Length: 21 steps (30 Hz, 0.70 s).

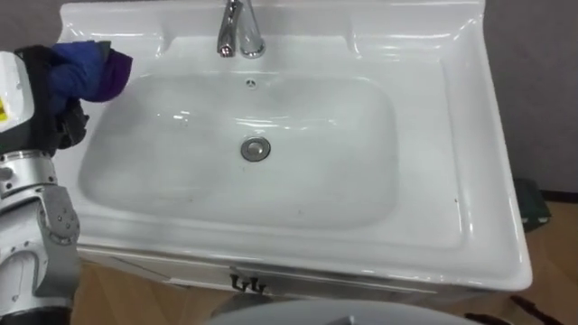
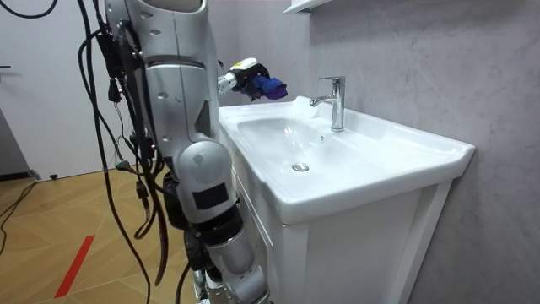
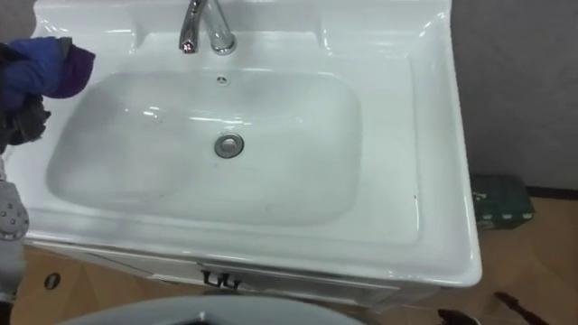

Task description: Wipe basin

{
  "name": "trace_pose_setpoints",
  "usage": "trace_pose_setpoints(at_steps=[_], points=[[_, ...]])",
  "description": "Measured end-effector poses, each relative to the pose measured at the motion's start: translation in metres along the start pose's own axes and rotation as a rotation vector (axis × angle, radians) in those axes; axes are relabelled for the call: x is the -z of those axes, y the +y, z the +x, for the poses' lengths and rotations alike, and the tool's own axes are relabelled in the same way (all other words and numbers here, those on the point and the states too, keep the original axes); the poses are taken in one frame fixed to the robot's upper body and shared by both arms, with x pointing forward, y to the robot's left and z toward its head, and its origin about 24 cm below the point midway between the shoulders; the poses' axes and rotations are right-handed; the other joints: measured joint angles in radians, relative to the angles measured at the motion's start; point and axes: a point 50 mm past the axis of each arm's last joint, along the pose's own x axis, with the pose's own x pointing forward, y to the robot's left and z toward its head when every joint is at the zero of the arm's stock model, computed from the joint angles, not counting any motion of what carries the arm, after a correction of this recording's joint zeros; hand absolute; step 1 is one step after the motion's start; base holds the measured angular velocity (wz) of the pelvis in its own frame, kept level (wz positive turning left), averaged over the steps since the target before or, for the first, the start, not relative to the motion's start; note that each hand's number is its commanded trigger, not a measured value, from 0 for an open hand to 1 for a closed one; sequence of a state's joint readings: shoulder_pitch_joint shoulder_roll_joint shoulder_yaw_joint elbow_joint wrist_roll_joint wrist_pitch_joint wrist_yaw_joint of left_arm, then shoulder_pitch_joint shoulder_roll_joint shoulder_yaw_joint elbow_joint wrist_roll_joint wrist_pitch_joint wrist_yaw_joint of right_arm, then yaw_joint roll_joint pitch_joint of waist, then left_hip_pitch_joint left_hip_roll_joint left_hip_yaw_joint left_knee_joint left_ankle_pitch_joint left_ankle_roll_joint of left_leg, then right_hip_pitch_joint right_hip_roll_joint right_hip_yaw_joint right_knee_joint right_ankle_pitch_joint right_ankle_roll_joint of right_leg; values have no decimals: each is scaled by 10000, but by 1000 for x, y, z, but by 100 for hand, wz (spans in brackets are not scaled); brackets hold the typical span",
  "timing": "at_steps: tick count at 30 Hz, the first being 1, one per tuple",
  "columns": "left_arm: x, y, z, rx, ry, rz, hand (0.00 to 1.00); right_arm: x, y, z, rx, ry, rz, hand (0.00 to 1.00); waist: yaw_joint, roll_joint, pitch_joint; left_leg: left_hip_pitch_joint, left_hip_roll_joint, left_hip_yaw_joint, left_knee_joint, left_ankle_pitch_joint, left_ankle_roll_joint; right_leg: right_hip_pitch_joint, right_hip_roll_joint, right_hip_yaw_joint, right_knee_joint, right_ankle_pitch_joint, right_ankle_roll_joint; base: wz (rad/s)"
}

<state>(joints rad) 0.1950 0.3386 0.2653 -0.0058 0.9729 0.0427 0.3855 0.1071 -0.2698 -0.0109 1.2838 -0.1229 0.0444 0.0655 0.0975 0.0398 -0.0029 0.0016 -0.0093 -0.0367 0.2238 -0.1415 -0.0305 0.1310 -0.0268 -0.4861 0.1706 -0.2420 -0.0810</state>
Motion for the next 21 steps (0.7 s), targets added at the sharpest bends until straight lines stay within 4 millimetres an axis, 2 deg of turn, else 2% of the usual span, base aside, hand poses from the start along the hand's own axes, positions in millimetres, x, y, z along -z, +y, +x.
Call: trace_pose_setpoints(at_steps=[6,13,17,21], points=[[2,2,0,-219,169,-267,100,5,3,0,-98,172,-82,0,143,15,-1,-4,-39,-81,18,-1,1,59,-36,-108,-14,-16,28,4],[14,9,0,-680,583,-46,100,9,2,-1,-86,253,-78,0,167,148,-13,-60,-44,-64,122,-1,2,66,-38,-109,-3,-19,30,0],[18,0,-13,-141,781,66,100,9,2,-1,-87,214,-82,0,84,173,-17,116,-45,-35,-24,-1,3,160,-38,-91,-5,-28,51,-1],[16,-9,-21,245,1089,-123,100,9,3,-1,-96,218,-81,0,74,110,8,119,-35,10,-28,0,3,158,-38,-85,-5,-29,53,1]])
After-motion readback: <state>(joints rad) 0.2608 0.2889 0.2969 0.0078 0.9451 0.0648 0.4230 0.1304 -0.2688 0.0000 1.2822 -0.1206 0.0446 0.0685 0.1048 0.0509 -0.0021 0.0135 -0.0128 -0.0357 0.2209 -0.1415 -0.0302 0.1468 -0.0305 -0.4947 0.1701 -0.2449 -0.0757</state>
